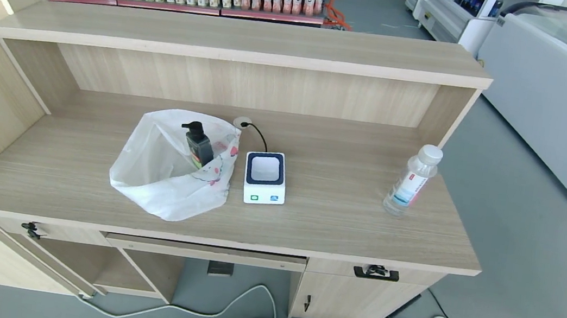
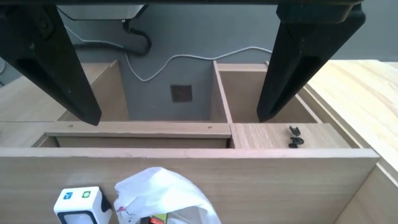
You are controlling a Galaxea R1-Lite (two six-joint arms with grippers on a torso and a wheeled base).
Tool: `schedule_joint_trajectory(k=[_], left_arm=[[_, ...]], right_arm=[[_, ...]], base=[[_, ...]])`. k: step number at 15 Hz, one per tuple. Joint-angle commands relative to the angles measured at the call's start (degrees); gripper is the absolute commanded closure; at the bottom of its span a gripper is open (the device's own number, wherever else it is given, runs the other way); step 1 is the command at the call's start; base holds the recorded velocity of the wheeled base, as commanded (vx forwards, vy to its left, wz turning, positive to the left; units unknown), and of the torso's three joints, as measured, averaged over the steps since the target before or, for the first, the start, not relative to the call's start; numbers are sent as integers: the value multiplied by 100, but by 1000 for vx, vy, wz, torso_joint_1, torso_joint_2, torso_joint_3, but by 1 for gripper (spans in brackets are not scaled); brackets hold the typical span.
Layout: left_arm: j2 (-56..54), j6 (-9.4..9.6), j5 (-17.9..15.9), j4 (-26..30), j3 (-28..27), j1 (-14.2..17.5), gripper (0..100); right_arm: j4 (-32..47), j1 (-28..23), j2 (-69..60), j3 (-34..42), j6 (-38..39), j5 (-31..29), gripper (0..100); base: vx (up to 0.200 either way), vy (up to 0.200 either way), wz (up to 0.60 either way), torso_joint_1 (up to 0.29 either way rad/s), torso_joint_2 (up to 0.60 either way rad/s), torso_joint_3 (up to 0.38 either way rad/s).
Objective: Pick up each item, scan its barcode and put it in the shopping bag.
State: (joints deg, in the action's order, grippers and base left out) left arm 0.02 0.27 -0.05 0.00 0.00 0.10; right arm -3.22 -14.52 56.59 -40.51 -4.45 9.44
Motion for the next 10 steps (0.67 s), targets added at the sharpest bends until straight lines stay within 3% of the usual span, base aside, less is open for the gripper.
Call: schedule_joint_trajectory(k=[1, 3, 8, 10], left_arm=[[-2, 0, 5, 0, 0, -10, 0], [6, 0, 5, 0, 0, -10, 0], [-2, -9, 5, 0, 0, -10, 0], [-2, 0, 5, 0, 0, -10, 0]], right_arm=[[-56, -42, 186, -27, 6, 6, 0], [-399, -77, 406, -18, -3, 14, 0], [-583, -69, 704, -1, 6, 23, 0], [-794, -69, 819, 52, -3, 32, 0]], base=[[0, 0, 0, 0, 0, 0], [0, 0, 0, 0, 0, 0], [200, 0, 0, 0, 1, 0], [0, 0, 0, 0, 0, 0]])
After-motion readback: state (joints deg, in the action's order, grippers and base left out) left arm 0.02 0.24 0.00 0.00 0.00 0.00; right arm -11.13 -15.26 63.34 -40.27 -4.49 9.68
